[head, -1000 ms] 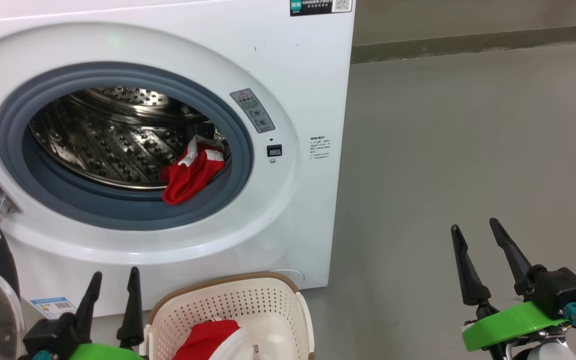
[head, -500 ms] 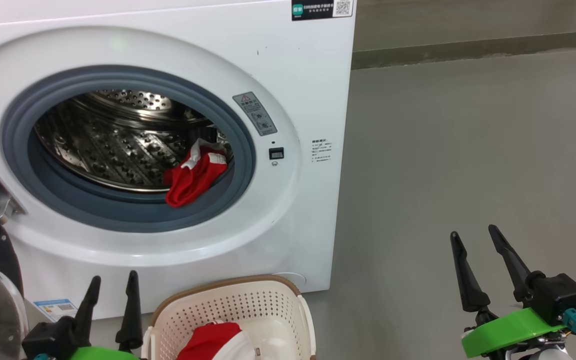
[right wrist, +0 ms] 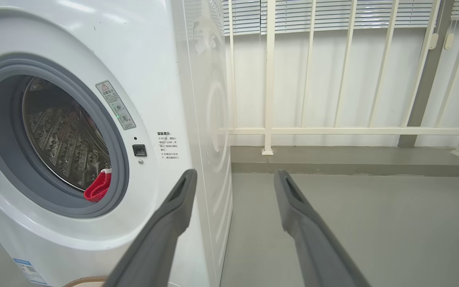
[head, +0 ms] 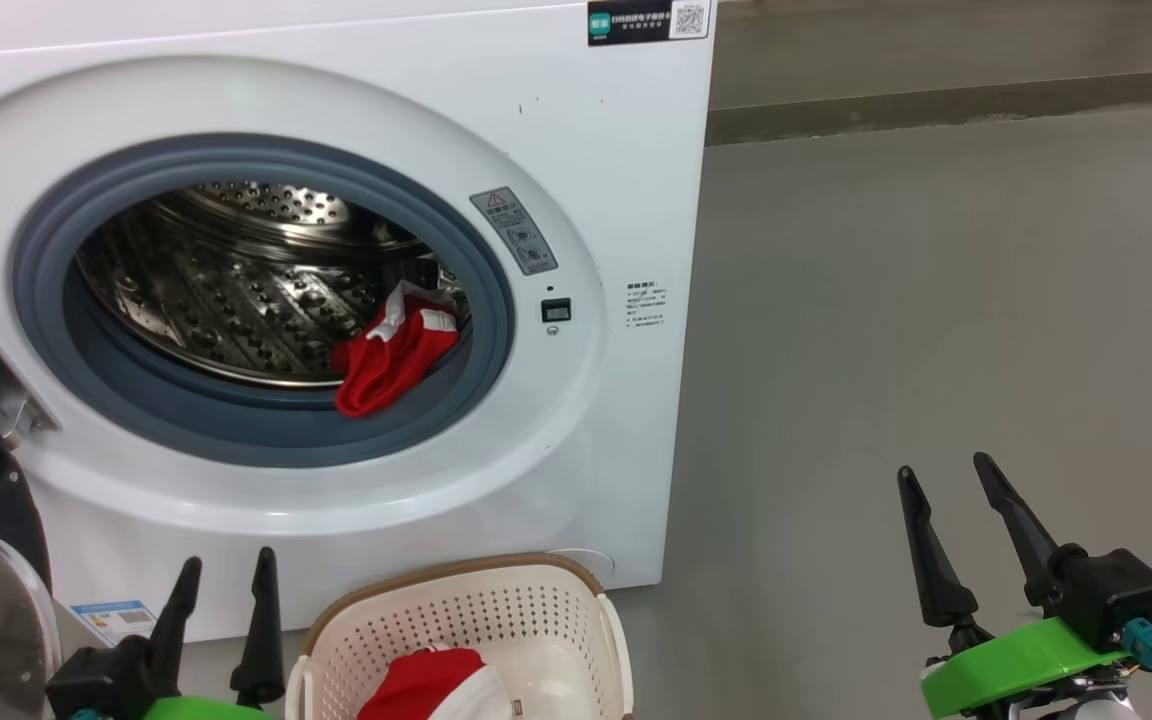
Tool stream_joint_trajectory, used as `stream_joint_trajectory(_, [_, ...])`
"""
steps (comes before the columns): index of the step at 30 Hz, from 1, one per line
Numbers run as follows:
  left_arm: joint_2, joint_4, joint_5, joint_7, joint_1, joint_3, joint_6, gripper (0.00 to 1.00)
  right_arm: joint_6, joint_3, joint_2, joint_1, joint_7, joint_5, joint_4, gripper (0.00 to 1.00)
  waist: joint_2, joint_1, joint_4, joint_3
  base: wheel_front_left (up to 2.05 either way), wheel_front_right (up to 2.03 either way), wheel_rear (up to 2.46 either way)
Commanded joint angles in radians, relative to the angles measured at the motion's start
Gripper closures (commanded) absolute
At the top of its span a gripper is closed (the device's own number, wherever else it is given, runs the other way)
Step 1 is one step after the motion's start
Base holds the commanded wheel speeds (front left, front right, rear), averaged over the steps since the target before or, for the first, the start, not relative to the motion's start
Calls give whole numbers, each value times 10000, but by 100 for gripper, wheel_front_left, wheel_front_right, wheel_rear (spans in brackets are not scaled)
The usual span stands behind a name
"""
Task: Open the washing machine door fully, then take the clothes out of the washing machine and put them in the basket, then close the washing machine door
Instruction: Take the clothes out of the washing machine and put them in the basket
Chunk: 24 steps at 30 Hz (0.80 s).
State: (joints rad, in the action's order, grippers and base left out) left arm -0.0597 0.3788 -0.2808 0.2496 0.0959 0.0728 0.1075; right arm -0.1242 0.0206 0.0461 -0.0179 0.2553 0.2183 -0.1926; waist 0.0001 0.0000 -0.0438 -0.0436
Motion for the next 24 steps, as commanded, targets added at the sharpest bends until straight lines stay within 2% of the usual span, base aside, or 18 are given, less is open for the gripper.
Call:
stream_joint_trajectory(1, [-163, -196, 82, 122, 112, 364, 71, 0, -65, -237, 41, -61, 65, 6, 229, 0, -1, 0, -6, -4, 0, 0, 0])
stream_joint_trajectory(15, [-174, 90, 70, 122, 564, 252, 147, 0, -65, -272, 41, -90, 65, 46, 344, 0, -1, 0, 25, 394, 0, 0, 0])
stream_joint_trajectory(24, [-190, 150, 54, 122, 1412, 261, 117, 0, -65, -286, 41, -425, 65, 15, 577, 0, -1, 0, 60, 1256, 0, 0, 0])
